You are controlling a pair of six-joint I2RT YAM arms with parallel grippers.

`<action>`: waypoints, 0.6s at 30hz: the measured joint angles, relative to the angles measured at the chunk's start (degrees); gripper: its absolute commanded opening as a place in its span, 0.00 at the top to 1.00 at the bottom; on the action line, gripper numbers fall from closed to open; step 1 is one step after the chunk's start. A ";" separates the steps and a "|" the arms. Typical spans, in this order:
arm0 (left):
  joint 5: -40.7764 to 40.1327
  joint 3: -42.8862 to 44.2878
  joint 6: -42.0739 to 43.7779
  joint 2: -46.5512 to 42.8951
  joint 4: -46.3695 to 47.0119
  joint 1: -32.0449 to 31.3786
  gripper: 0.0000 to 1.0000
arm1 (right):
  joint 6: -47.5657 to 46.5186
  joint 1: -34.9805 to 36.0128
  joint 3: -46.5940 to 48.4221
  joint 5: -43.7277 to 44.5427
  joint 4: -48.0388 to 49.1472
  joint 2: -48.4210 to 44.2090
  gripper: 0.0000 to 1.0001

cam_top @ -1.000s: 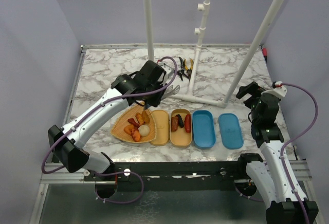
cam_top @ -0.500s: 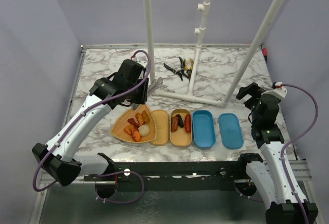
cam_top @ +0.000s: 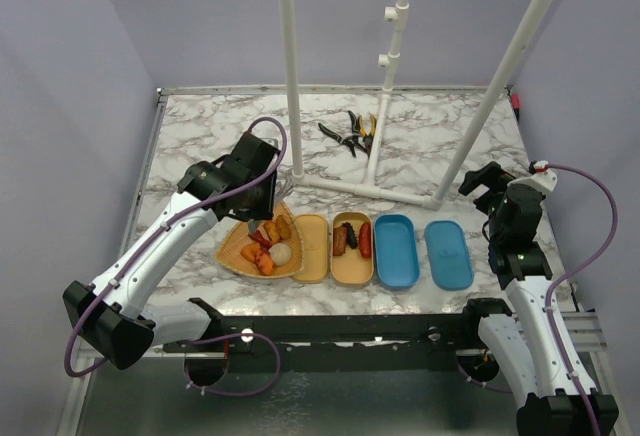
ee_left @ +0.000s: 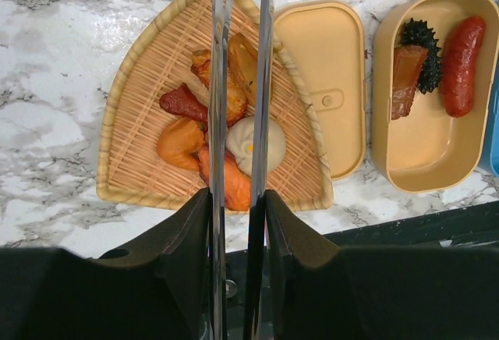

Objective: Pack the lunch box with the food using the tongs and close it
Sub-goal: Pick up the fake food from the plate.

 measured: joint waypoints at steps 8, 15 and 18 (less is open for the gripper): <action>-1.44 1.75 -0.57 -1.49 -4.33 0.00 0.67 | -0.02 0.00 0.00 0.00 0.00 -0.61 0.00; -1.62 3.39 -1.16 -3.37 -8.15 0.00 0.68 | 0.00 0.00 0.00 0.02 0.00 -0.66 0.00; -0.33 3.28 -1.84 -3.78 -9.05 0.00 0.69 | -0.02 0.00 0.00 0.02 0.00 -0.70 0.00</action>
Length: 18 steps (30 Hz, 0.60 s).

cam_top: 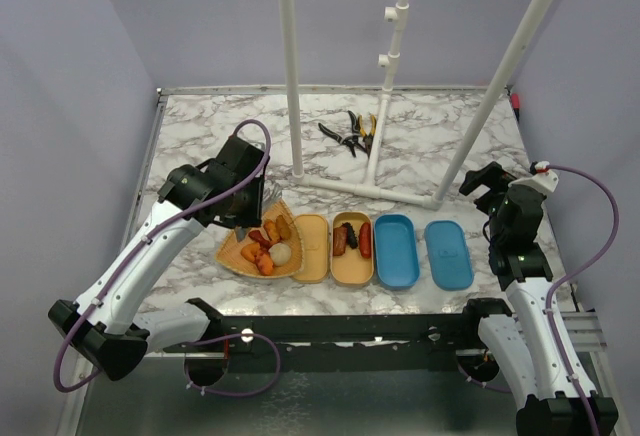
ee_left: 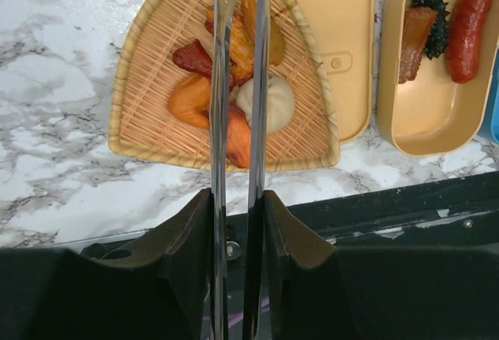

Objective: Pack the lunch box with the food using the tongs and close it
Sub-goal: Pick up the fake food from the plate.

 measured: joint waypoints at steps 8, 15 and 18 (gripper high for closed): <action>4.09 -1.86 -0.42 -0.22 -1.40 0.00 0.69 | 0.02 0.00 0.00 0.02 0.00 -0.35 0.00; 4.26 -2.05 -0.63 -0.31 -3.26 0.00 0.69 | 0.02 0.00 -0.02 0.02 0.00 -0.31 0.00; 4.74 -2.91 -0.79 -0.55 -3.30 0.00 0.70 | 0.00 0.00 -0.02 0.02 0.00 -0.09 0.00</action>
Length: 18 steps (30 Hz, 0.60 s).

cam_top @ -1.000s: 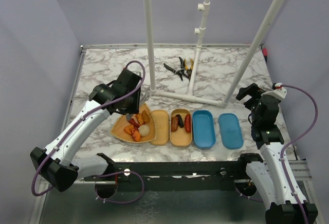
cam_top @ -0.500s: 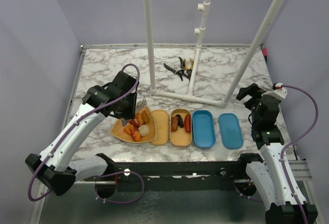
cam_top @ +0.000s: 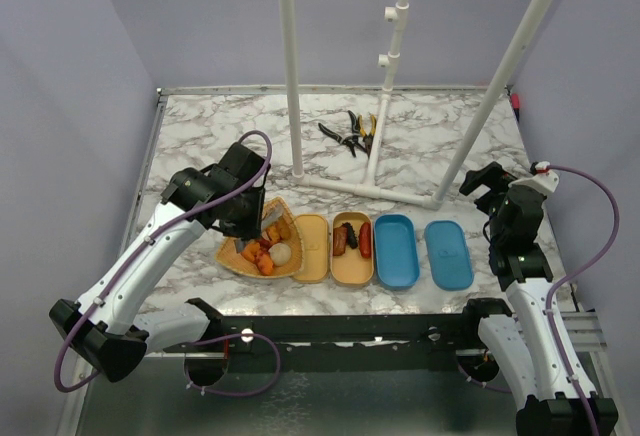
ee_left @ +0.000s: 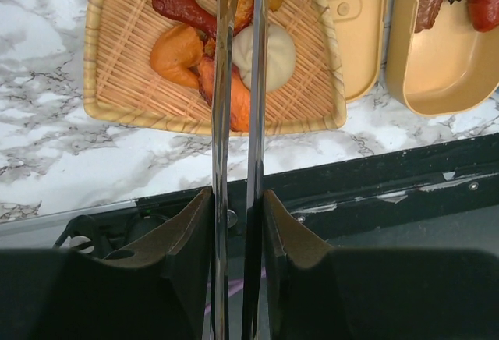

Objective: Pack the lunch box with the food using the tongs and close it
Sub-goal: Pick up the fake food from the plate.

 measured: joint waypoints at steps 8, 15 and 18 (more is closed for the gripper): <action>1.68 -2.49 -0.24 -0.37 0.31 0.00 0.69 | 0.00 0.00 0.00 0.00 -0.02 0.15 0.00; 3.10 -4.39 -0.79 -1.55 1.51 0.00 0.68 | 0.02 0.00 -0.02 0.00 -0.02 0.13 0.00; 3.39 -5.18 -1.03 -2.12 2.21 0.00 0.67 | 0.02 0.00 -0.11 0.00 -0.02 0.09 0.00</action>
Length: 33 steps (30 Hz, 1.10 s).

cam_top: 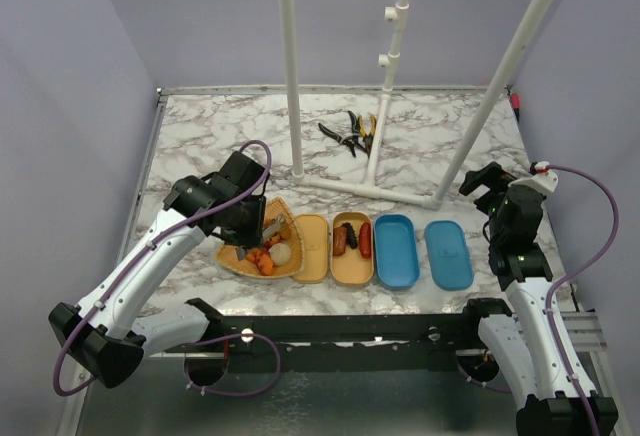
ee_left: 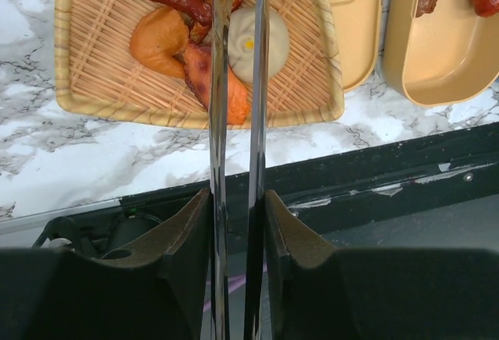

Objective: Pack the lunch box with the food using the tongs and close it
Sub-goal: Pick up the fake food from the plate.

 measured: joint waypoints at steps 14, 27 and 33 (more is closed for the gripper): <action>0.81 -4.09 -0.72 -1.11 2.86 0.00 0.80 | 0.00 0.00 -0.02 0.00 0.00 -0.46 0.00; 0.42 -4.09 0.42 -2.64 5.03 0.04 0.91 | -0.17 0.00 -0.17 1.86 -0.42 -0.46 0.00; 0.52 -1.53 1.01 -2.80 5.18 0.04 0.91 | -0.13 0.00 -0.17 2.10 -0.44 0.04 0.00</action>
